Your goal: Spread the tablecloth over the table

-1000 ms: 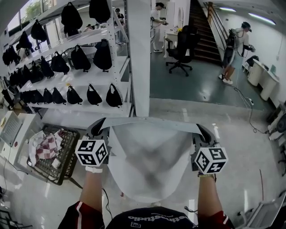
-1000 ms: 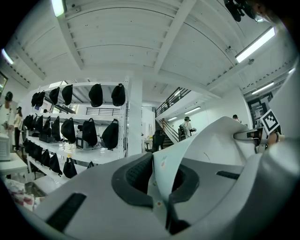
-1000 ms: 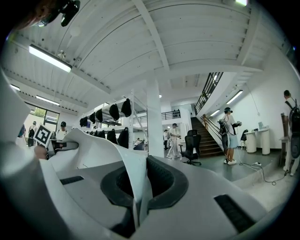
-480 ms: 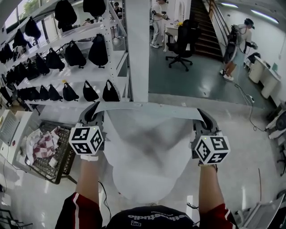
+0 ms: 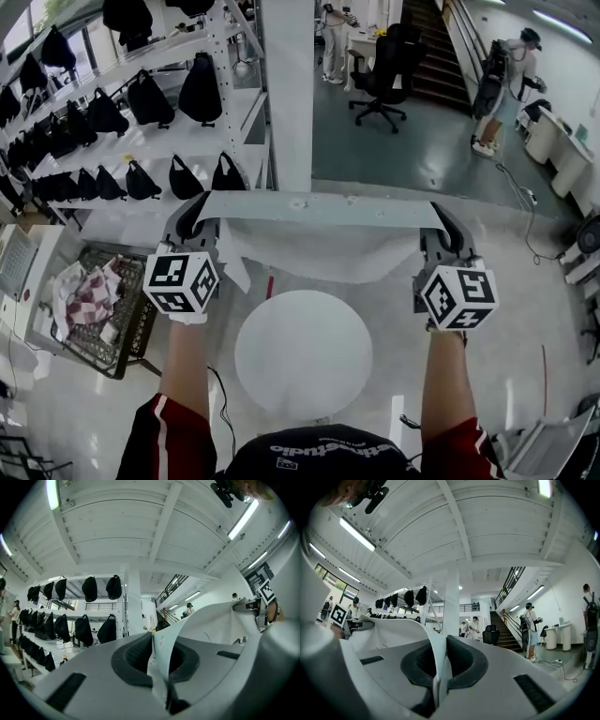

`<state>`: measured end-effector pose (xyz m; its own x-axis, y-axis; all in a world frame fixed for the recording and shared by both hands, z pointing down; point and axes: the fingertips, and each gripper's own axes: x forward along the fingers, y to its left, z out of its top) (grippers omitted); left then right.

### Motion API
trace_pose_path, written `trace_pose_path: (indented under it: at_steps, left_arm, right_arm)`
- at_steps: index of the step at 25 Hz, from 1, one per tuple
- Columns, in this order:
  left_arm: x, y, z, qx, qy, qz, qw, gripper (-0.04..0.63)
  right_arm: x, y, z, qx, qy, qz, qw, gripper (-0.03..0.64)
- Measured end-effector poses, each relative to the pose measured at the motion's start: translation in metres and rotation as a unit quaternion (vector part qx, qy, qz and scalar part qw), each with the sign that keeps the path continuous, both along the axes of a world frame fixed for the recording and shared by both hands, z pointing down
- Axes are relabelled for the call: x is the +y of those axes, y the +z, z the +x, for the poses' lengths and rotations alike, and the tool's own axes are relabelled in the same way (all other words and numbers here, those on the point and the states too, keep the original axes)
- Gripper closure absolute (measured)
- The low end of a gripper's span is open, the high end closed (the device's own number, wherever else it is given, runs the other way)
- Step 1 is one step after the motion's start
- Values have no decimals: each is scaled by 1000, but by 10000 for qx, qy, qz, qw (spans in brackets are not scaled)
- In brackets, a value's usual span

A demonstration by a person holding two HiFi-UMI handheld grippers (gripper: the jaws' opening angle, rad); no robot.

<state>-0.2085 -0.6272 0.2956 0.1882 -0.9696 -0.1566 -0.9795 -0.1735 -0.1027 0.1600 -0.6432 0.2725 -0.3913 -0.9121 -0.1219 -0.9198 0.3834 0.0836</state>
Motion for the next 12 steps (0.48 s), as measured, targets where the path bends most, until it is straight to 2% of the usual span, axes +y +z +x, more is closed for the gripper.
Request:
trace_pose_path:
  at_steps: [12]
  left_arm:
    - [8,98,2,198,164,-876,9958,568]
  right_arm:
    - [5,84,0,98,70,-792,9968,588]
